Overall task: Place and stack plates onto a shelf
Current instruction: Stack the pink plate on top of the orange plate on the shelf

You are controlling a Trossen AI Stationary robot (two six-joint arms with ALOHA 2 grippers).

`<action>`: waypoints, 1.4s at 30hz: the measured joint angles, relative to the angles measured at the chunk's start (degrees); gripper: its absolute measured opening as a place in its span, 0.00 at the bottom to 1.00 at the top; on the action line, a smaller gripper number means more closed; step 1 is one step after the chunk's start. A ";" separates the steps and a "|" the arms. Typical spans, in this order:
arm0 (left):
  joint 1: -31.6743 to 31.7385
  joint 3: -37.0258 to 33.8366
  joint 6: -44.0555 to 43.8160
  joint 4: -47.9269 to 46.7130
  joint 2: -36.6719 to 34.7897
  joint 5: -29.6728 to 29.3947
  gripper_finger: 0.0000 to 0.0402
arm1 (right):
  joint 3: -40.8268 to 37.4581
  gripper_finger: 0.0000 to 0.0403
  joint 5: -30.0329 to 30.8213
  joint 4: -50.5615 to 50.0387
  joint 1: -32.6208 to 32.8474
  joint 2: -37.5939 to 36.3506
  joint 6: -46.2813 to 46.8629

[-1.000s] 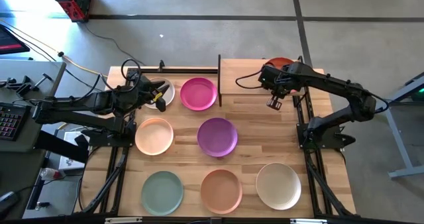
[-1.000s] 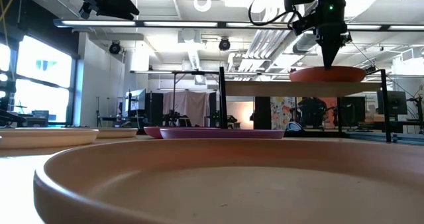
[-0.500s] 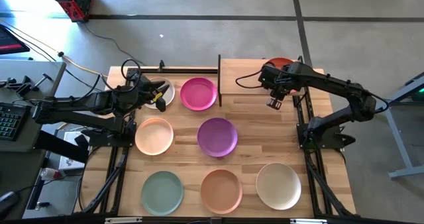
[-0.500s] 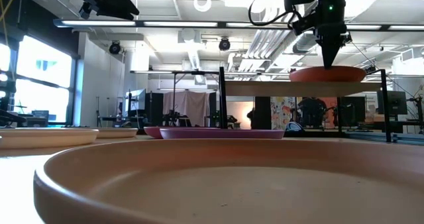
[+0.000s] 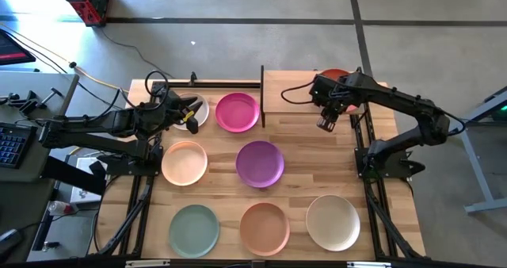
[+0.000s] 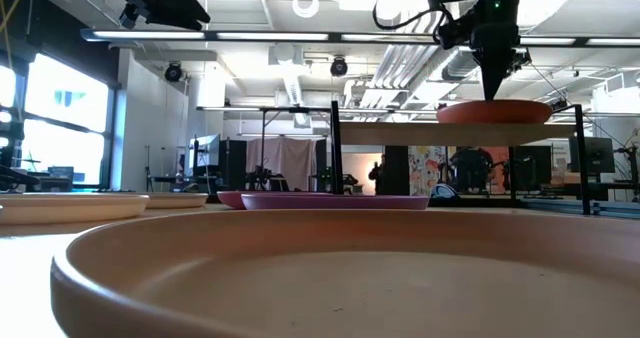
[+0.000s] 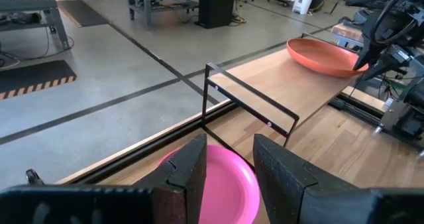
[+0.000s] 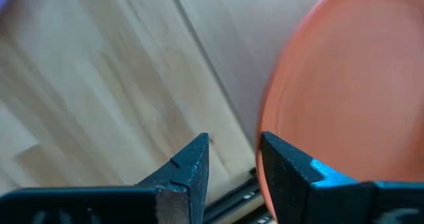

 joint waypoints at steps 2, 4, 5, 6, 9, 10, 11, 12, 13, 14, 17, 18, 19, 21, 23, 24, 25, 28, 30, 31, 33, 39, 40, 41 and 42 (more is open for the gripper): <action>-0.01 0.00 0.00 -0.02 0.00 0.02 0.28 | 0.00 0.28 -0.50 0.61 0.02 0.11 0.95; -0.01 0.00 0.01 -0.04 0.00 0.02 0.28 | 0.00 0.28 0.69 0.77 0.04 0.11 1.44; -0.01 0.00 0.02 -0.04 0.00 0.02 0.28 | 0.00 0.28 0.74 0.86 0.03 0.11 1.44; 0.00 0.00 0.02 -0.07 0.00 0.02 0.28 | 0.00 0.28 0.77 0.95 0.02 0.11 1.48; -0.02 0.00 0.02 -0.09 0.00 0.02 0.28 | 0.01 0.28 0.73 0.99 0.02 0.11 2.12; -0.01 0.00 0.02 -0.07 -0.02 0.02 0.28 | 0.00 0.28 0.72 1.04 0.02 0.11 2.41; -0.02 0.00 0.02 -0.07 0.00 0.01 0.28 | 0.00 0.28 0.76 1.05 0.03 0.11 2.42; -0.01 0.00 0.04 -0.07 -0.01 0.01 0.28 | 0.00 0.28 0.96 1.05 0.04 0.11 2.44; -0.01 0.00 0.04 -0.07 0.00 0.01 0.28 | 0.00 0.28 1.36 1.05 0.04 0.11 2.45; -0.02 0.00 0.04 -0.07 -0.02 0.02 0.28 | 0.01 0.28 1.78 1.05 0.04 0.11 2.42; -0.02 0.00 0.02 -0.07 0.00 0.02 0.28 | 0.90 0.28 1.82 0.99 0.04 0.11 2.45; 0.00 0.00 -0.02 -0.07 0.00 0.02 0.28 | 1.64 0.28 1.84 1.00 0.07 0.11 2.42; -0.01 0.00 -0.04 -0.05 -0.01 0.03 0.28 | 2.55 0.28 1.84 0.99 0.07 0.11 2.44; -0.02 0.00 -0.91 -0.04 0.15 0.03 0.28 | 4.81 0.28 1.84 0.69 0.07 0.11 2.56; -0.01 0.00 -2.13 0.01 0.85 0.03 0.28 | 7.76 0.28 1.84 0.07 0.07 0.11 2.85; -0.01 -0.02 -2.28 -0.04 1.25 0.06 0.28 | 9.26 0.28 1.84 -0.45 0.07 0.11 3.27; -0.01 -0.02 -2.01 -0.02 1.72 0.07 0.28 | 10.75 0.28 1.84 -0.93 0.07 0.11 4.00; 0.02 -0.02 1.38 0.27 3.70 1.45 0.28 | 15.28 0.28 1.84 -1.64 0.07 0.11 5.00; 0.31 -0.02 5.62 1.59 5.25 3.20 0.28 | 18.07 0.28 1.84 -1.82 0.07 0.11 5.00; 0.60 -0.02 8.11 2.53 5.95 4.34 0.28 | 19.37 0.28 1.85 -1.78 0.07 0.11 5.01; 1.52 -0.02 13.58 4.94 7.48 6.76 0.28 | 21.83 0.28 1.85 -1.82 0.07 0.11 5.00; 6.33 -0.02 25.34 10.36 11.54 12.97 0.28 | 27.70 0.28 1.84 -3.16 0.07 0.11 5.85; 7.31 -0.02 26.34 10.56 12.21 14.42 0.28 | 28.36 0.28 1.84 -3.57 0.07 0.11 5.87; 8.24 -0.02 27.04 10.63 12.85 15.84 0.28 | 28.86 0.28 1.84 -4.02 0.07 0.11 5.88; 9.15 -0.02 27.59 10.49 13.42 17.13 0.28 | 29.34 0.28 1.84 -4.42 0.07 0.11 5.86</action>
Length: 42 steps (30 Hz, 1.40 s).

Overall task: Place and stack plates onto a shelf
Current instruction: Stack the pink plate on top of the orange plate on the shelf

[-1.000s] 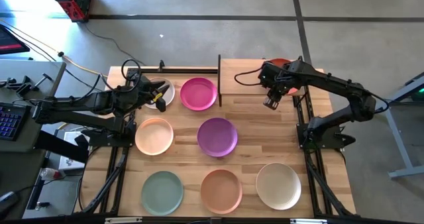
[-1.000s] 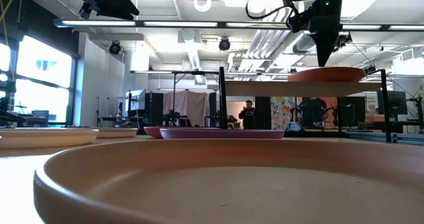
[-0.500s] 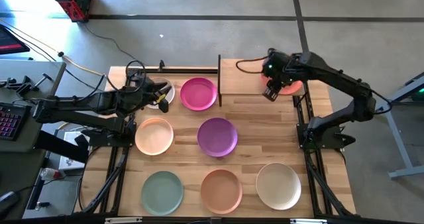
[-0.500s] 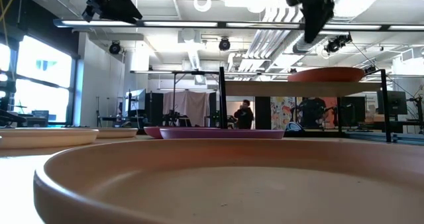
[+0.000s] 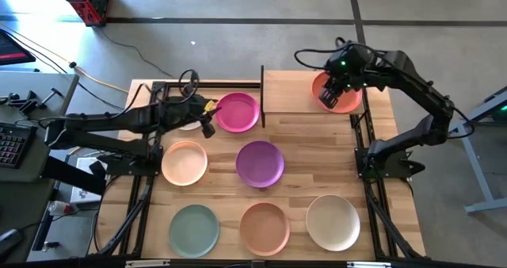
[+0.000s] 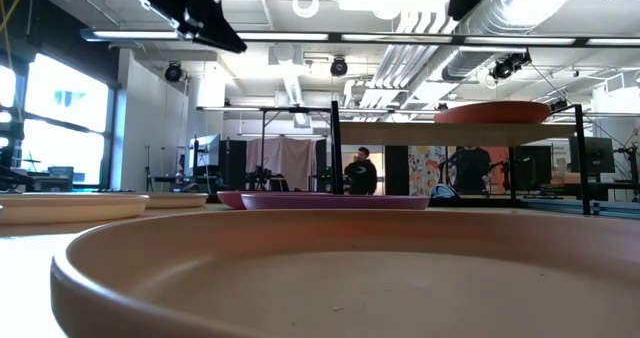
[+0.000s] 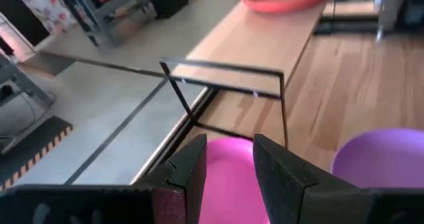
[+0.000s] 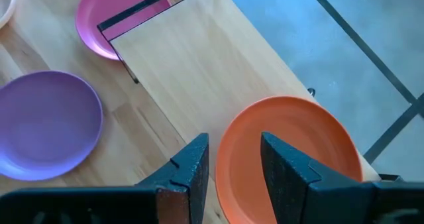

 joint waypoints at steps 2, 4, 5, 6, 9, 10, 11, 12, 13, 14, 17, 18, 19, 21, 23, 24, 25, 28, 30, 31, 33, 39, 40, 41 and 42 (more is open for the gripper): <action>1.88 0.00 1.18 -0.02 1.23 2.86 0.28 | 0.42 0.28 0.00 -0.43 0.00 -0.02 0.01; 3.61 0.18 1.79 -0.30 2.49 5.65 0.28 | 0.45 0.28 0.00 -0.73 0.00 -0.02 0.01; 4.44 0.85 1.96 -1.24 3.33 6.90 0.28 | 0.25 0.28 0.00 -0.62 0.00 -0.03 0.01; 5.17 1.85 2.01 -2.42 4.20 8.06 0.28 | 0.03 0.28 0.00 -0.85 0.00 -0.04 0.01; 7.08 6.07 4.58 -6.06 7.12 10.19 0.28 | -0.98 0.28 0.02 -1.15 0.00 -0.04 0.01; 7.64 7.52 5.93 -7.23 8.21 10.52 0.28 | -1.28 0.28 0.00 -1.29 0.00 -0.01 0.03; 8.17 8.80 7.16 -8.51 9.26 11.16 0.28 | -1.56 0.28 0.02 -1.26 0.00 0.00 0.12; 8.68 9.97 8.29 -9.66 10.31 12.11 0.28 | -1.83 0.28 0.00 -1.29 0.00 0.00 0.19; 9.17 10.98 9.37 -10.43 11.40 13.34 0.28 | -1.86 0.28 0.00 -1.53 0.00 0.00 0.19; 9.75 11.74 10.37 -11.26 12.43 14.69 0.28 | -1.86 0.28 0.02 -1.52 0.00 0.00 0.19; 10.97 12.91 11.84 -13.90 15.27 17.68 0.28 | -1.86 0.28 0.02 -1.48 0.00 0.00 0.74; 11.22 12.96 11.91 -14.79 16.26 18.05 0.28 | -1.86 0.28 0.02 -1.54 0.00 0.00 1.21; 11.38 12.96 11.84 -15.74 17.17 18.23 0.28 | -1.86 0.28 0.02 -1.67 0.00 0.00 1.44; 11.48 12.96 11.38 -17.51 19.20 18.65 0.28 | -1.86 0.28 0.02 -1.83 0.00 0.00 1.52; 11.26 12.96 11.01 -19.02 21.24 18.75 0.28 | -1.86 0.28 0.02 -1.85 0.00 0.00 1.52; 11.06 12.96 11.01 -19.77 22.22 18.78 0.28 | -1.86 0.28 0.02 -1.87 0.00 0.00 1.51; 10.79 12.96 11.06 -20.06 23.19 18.78 0.28 | -1.86 0.28 0.02 -1.87 0.00 0.00 1.51; 10.10 12.96 11.26 -20.27 26.30 18.81 0.28 | -1.88 0.28 0.02 -1.89 0.00 0.00 1.50; 9.47 12.96 12.14 -19.75 28.17 18.80 0.28 | -1.88 0.28 0.02 -1.89 0.00 0.00 1.50; 9.20 12.96 12.60 -19.79 29.14 18.80 0.28 | -1.88 0.28 0.02 -1.89 0.00 0.00 1.50; 8.69 12.94 13.44 -19.99 30.91 18.81 0.28 | -1.91 0.28 0.04 -1.91 0.00 0.00 1.50; 6.97 12.94 15.46 -19.86 35.45 18.84 0.28 | -1.91 0.28 0.04 -1.91 0.00 0.00 1.50; 6.73 12.94 15.88 -19.88 36.15 18.84 0.28 | -1.91 0.28 0.04 -1.91 0.00 0.00 1.50; 6.59 12.94 16.09 -19.90 36.79 18.82 0.28 | -1.91 0.28 0.05 -1.91 0.00 0.00 1.50; 6.43 12.94 16.29 -19.85 37.41 18.80 0.28 | -1.91 0.28 0.04 -1.91 0.00 0.00 1.50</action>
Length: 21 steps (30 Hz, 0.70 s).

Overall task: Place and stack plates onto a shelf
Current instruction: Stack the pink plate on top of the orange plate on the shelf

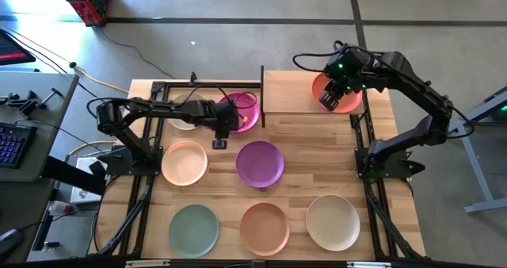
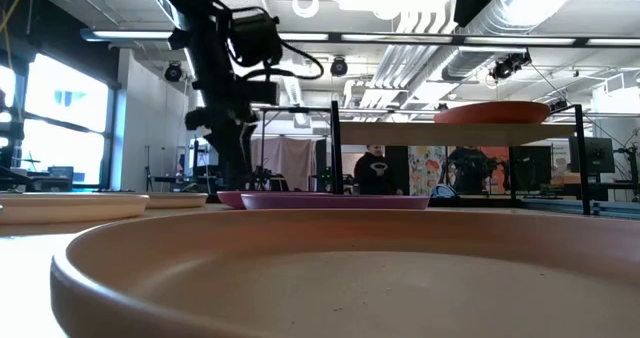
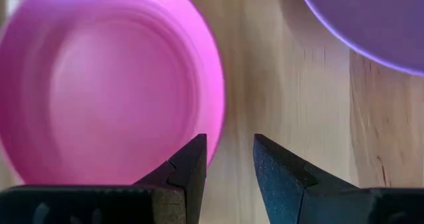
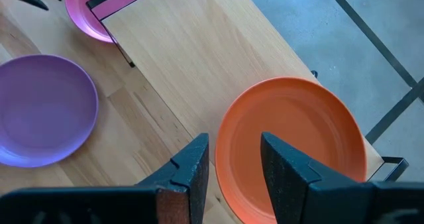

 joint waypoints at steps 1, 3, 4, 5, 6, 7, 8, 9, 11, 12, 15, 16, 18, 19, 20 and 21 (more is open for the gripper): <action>-0.06 0.00 0.22 0.01 0.59 0.01 0.28 | 0.00 0.28 0.01 0.00 0.00 0.00 0.00; -0.06 0.00 0.24 0.00 1.75 0.00 0.28 | 0.00 0.28 0.02 -0.02 0.00 0.00 0.00; -0.06 0.00 0.26 0.12 2.28 -0.04 0.28 | 0.00 0.28 0.02 -0.02 0.00 0.00 0.00; -0.06 0.00 0.26 0.18 2.85 -0.06 0.28 | 0.00 0.28 0.01 -0.02 0.00 0.00 0.00; -0.03 0.00 0.26 0.22 3.37 -0.46 0.28 | 0.00 0.28 0.01 -0.03 0.00 0.00 0.00; -0.06 0.00 0.26 0.51 3.90 -1.10 0.28 | 0.00 0.28 0.02 -0.05 0.00 0.00 0.00; -0.03 0.00 0.25 0.83 4.42 -2.00 0.28 | 0.00 0.28 0.02 -0.07 0.00 0.00 0.00; -0.03 0.00 0.22 1.10 4.94 -2.94 0.28 | 0.00 0.28 0.02 -0.18 0.02 0.00 0.00; 0.07 0.00 0.15 1.71 5.68 -3.28 0.27 | 0.00 0.28 0.02 -0.36 0.00 0.00 -0.02; 0.12 0.00 0.21 2.23 6.08 -3.30 0.27 | 0.00 0.28 0.02 -0.44 0.00 0.00 -0.02; 0.12 0.00 -0.15 2.24 7.19 -3.87 0.27 | 0.00 0.28 0.00 -0.53 0.00 0.00 -0.02; 0.12 0.00 -0.32 2.59 7.53 -4.32 0.27 | 0.00 0.28 0.02 -0.57 0.00 0.00 -0.02; 0.12 0.00 -0.79 2.49 7.90 -4.49 0.27 | 0.00 0.28 0.00 -0.65 0.00 0.00 -0.02; 0.12 0.00 -0.79 2.78 8.14 -4.55 0.27 | 0.00 0.28 0.00 -0.66 0.00 0.00 -0.02; 0.12 0.00 -0.75 3.07 8.39 -4.57 0.27 | 0.00 0.28 0.00 -0.66 0.00 0.00 -0.02; 0.12 0.00 -0.75 2.94 8.56 -4.63 0.27 | 0.00 0.28 0.00 -0.66 0.02 0.00 -0.02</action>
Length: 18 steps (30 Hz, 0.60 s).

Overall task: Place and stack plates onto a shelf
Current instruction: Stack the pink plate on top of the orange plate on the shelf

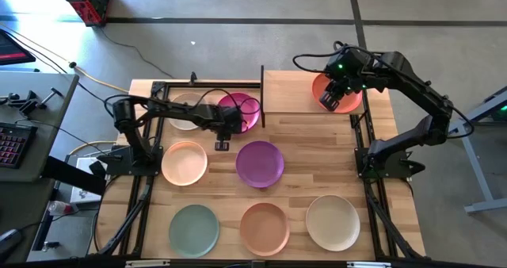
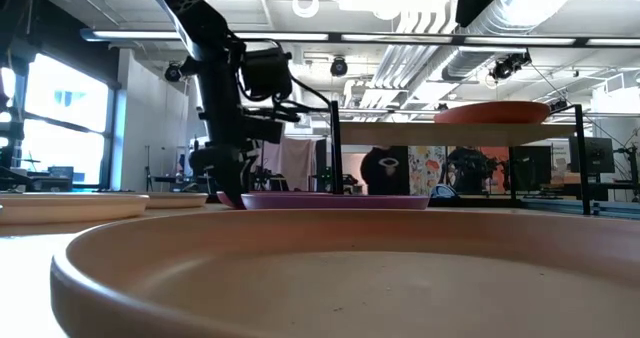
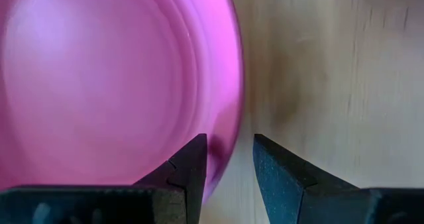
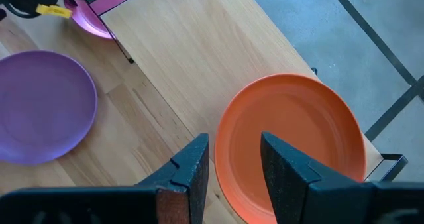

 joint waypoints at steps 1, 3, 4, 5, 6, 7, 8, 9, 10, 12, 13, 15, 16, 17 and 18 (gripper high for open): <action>0.00 0.00 -0.02 -0.02 0.08 -0.02 0.27 | 0.00 0.28 0.02 0.00 -0.02 0.00 0.00; 0.00 0.00 -0.02 0.26 0.45 -0.13 0.27 | 0.00 0.28 0.00 -0.02 -0.02 0.00 0.00; 0.00 0.00 -0.06 0.19 0.53 -0.14 0.26 | 0.00 0.28 0.00 -0.02 -0.02 0.00 0.00; 0.00 0.00 -0.23 0.00 0.54 -0.13 0.24 | 0.00 0.28 0.00 -0.02 -0.01 0.00 -0.01; 0.00 0.00 -0.47 0.08 0.53 -0.17 0.22 | 0.00 0.28 0.00 -0.02 -0.02 0.00 0.00; 0.00 0.00 -0.50 0.16 0.51 -0.17 0.20 | 0.00 0.28 0.01 -0.02 -0.01 0.00 0.00; -0.03 0.00 -0.51 0.16 0.48 -0.17 0.18 | 0.00 0.28 0.00 -0.02 -0.02 0.00 0.00; -0.07 0.00 -0.50 0.14 0.48 -0.15 0.15 | 0.00 0.28 0.00 -0.02 -0.02 0.00 -0.02; -0.07 0.00 -0.49 0.19 0.47 -0.16 0.13 | 0.00 0.28 0.00 -0.02 -0.02 0.00 -0.01; -0.11 0.04 -0.46 0.37 0.37 -0.39 0.08 | 0.00 0.28 0.00 -0.02 0.00 0.00 0.00; -0.11 0.04 -0.41 0.35 0.37 -0.72 0.06 | 0.00 0.28 0.00 -0.02 -0.02 0.00 0.00; -0.22 0.04 -0.35 0.38 0.37 -2.01 0.02 | 0.00 0.28 0.00 -0.02 -0.02 0.00 0.00; -0.28 0.04 -0.36 0.24 0.37 -2.77 0.02 | 0.00 0.28 0.00 -0.02 -0.01 0.00 -0.01; -0.43 0.04 -0.39 0.13 0.37 -3.46 0.01 | 0.00 0.28 0.00 -0.02 -0.02 0.00 0.00; -0.57 0.04 -0.37 0.10 0.37 -4.06 0.01 | 0.00 0.28 0.00 -0.02 -0.02 0.00 0.00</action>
